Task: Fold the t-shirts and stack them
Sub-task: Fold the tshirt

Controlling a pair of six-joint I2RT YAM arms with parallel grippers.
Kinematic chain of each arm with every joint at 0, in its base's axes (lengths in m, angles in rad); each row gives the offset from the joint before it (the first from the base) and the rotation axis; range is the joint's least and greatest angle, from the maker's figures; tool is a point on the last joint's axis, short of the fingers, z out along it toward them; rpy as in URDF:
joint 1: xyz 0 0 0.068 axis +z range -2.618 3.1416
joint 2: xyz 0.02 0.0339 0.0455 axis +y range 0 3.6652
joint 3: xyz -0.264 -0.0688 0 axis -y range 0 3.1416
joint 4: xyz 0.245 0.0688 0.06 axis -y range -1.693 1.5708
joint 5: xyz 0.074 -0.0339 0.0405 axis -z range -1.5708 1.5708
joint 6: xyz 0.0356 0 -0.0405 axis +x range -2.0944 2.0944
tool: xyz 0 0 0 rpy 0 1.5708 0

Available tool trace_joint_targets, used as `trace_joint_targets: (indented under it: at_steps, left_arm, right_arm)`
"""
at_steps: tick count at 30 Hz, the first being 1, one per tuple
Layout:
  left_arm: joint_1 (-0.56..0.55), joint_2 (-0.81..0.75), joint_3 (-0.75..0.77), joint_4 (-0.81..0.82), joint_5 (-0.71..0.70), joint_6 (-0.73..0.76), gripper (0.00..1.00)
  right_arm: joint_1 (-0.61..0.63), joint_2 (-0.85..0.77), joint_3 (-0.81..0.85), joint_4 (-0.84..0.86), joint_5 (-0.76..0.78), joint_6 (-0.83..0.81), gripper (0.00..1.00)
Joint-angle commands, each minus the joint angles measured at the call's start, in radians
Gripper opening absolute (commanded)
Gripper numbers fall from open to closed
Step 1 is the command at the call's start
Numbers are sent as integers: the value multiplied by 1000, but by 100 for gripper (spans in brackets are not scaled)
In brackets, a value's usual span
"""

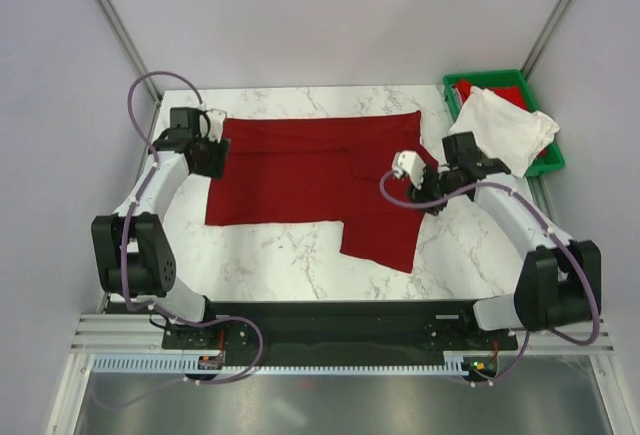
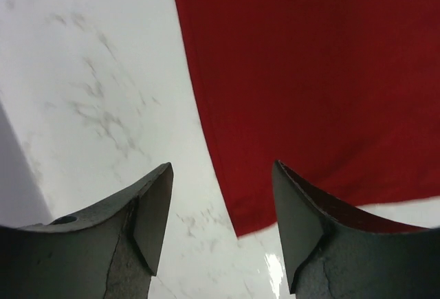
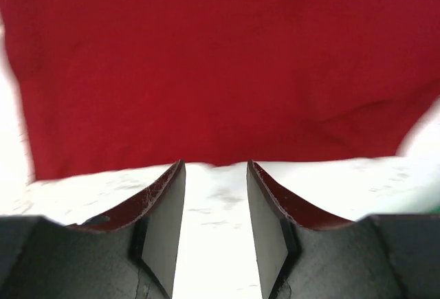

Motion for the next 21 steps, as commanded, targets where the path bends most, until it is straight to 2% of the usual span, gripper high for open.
trace_joint_targets:
  at_steps: [1, 6, 8, 9, 13, 17, 21]
  left_arm:
    - [49, -152, -80, -110, 160, -64, 67]
    - [94, -204, -165, -195, 179, -38, 68]
    - [111, -197, -183, -230, 170, -65, 78]
    - [132, -192, -186, -241, 182, -72, 78]
    - [161, -161, -222, -241, 235, -95, 70]
    - [178, -94, -242, -214, 291, -142, 63]
    - [181, -82, -249, -184, 262, -147, 61]
  right_arm:
    - [59, -190, -123, -100, -35, -138, 49]
    - [139, -371, -279, -166, -30, -248, 49]
    - [154, -406, -331, -195, -23, -288, 49]
    - [163, -432, -346, -205, -23, -304, 49]
    - [177, -457, -440, -199, 6, -393, 48]
    - [183, -425, -471, -148, 8, -382, 46]
    - [194, -374, -461, -137, 8, -381, 45]
